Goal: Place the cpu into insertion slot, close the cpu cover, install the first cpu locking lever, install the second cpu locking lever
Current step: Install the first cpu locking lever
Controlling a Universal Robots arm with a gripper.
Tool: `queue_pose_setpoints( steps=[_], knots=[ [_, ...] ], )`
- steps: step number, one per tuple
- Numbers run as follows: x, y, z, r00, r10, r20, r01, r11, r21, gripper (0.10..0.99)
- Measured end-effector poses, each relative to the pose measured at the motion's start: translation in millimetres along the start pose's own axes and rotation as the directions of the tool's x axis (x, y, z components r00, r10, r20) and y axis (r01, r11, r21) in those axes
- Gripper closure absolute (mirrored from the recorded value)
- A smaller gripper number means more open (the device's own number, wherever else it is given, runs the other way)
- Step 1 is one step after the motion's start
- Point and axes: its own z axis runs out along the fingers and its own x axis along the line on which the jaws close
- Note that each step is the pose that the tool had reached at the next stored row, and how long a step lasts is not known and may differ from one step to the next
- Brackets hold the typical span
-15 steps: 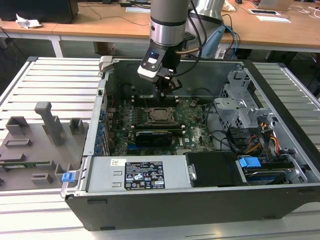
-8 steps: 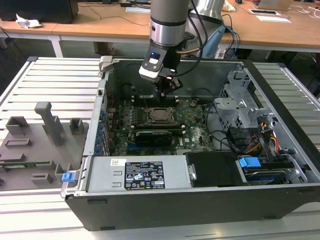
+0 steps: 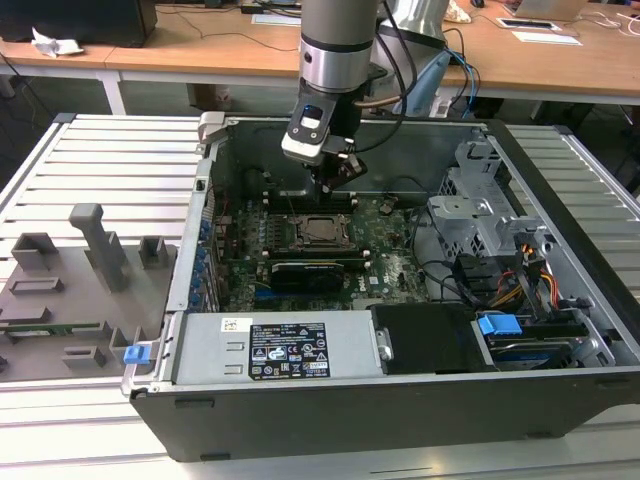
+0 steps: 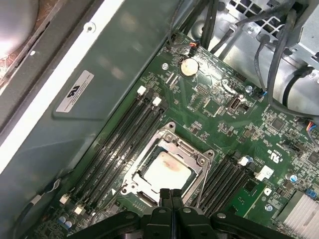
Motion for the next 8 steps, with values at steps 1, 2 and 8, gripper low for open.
queue_pose_setpoints(
  steps=[1,2,8],
  knots=[
    [0.0,0.0,0.0,1.0,-0.007,-0.0001,0.007,1.0,0.0,0.98],
    [0.0,0.0,0.0,0.9999,-0.013,-0.0002,0.013,0.9999,0.0,0.98],
    [0.0,0.0,0.0,0.9994,-0.034,-0.0005,0.034,0.9994,0.0,0.98]
  ],
)
